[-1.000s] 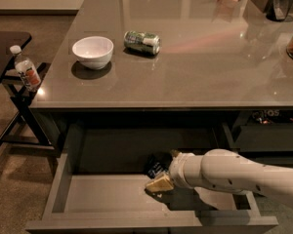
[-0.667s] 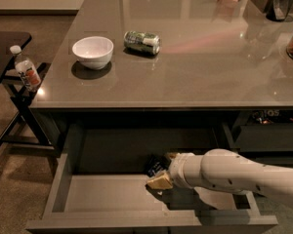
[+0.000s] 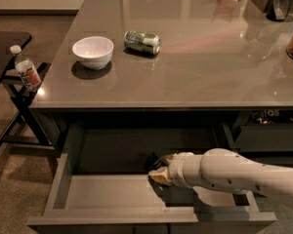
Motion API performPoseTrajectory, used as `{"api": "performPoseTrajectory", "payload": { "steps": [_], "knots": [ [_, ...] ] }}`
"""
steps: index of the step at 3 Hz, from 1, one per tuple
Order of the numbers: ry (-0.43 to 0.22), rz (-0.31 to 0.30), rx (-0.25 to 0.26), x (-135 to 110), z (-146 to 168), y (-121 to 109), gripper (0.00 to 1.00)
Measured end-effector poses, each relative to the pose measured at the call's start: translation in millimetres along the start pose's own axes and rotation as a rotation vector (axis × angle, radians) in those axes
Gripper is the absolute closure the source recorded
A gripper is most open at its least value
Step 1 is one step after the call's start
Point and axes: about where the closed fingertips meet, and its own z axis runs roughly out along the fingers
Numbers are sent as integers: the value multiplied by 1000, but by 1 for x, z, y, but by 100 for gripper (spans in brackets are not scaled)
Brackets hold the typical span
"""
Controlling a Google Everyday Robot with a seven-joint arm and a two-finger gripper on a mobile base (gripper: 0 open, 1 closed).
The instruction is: Pick rxbar blueberry from top drawer and place on counter
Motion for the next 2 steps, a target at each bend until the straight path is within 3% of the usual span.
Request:
{"api": "performPoseTrajectory", "payload": {
  "steps": [1,2],
  "knots": [
    [0,0,0,0,0,0,100],
    [0,0,0,-3,-3,0,100]
  ]
}}
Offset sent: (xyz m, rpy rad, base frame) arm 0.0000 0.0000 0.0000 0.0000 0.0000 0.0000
